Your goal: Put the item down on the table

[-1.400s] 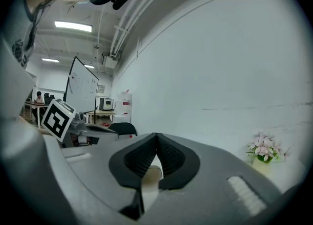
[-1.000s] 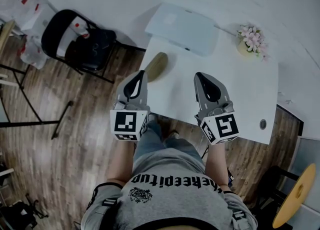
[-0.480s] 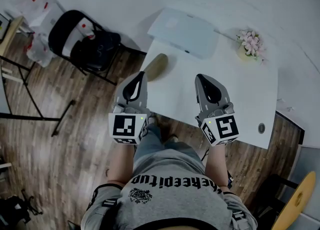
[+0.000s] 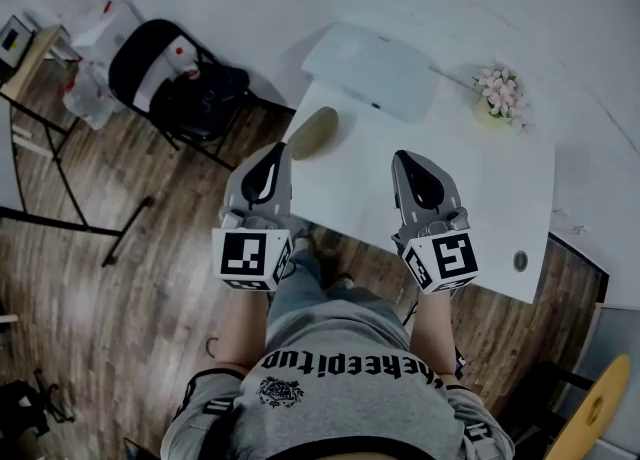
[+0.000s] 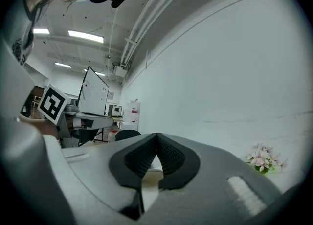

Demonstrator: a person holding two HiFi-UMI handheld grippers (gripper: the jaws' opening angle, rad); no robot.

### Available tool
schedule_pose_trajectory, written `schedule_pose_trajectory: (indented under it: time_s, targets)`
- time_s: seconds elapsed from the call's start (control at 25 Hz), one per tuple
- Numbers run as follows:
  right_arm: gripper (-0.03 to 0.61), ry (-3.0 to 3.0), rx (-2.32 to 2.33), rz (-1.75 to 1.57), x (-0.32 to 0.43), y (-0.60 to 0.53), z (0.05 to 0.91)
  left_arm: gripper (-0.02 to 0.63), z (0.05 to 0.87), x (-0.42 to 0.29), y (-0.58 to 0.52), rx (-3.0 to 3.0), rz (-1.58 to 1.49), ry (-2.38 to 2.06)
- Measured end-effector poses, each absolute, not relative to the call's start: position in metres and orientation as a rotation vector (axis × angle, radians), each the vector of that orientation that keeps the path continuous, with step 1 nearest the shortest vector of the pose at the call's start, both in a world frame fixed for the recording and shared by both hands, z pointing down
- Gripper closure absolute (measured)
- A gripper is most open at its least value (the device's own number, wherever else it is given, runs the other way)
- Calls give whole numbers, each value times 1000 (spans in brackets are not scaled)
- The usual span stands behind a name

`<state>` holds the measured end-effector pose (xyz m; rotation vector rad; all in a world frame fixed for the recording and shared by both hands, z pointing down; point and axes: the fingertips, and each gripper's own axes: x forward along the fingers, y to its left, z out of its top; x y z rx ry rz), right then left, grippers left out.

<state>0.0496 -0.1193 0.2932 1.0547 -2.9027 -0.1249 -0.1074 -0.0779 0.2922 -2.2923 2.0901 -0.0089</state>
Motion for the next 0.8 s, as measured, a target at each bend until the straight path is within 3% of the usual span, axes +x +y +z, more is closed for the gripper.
schedule_pose_trajectory:
  time_s: [0.8]
  targets:
    - [581, -2920, 1039, -171, 69, -97, 285, 595, 281, -90, -51, -2235, 34, 2103]
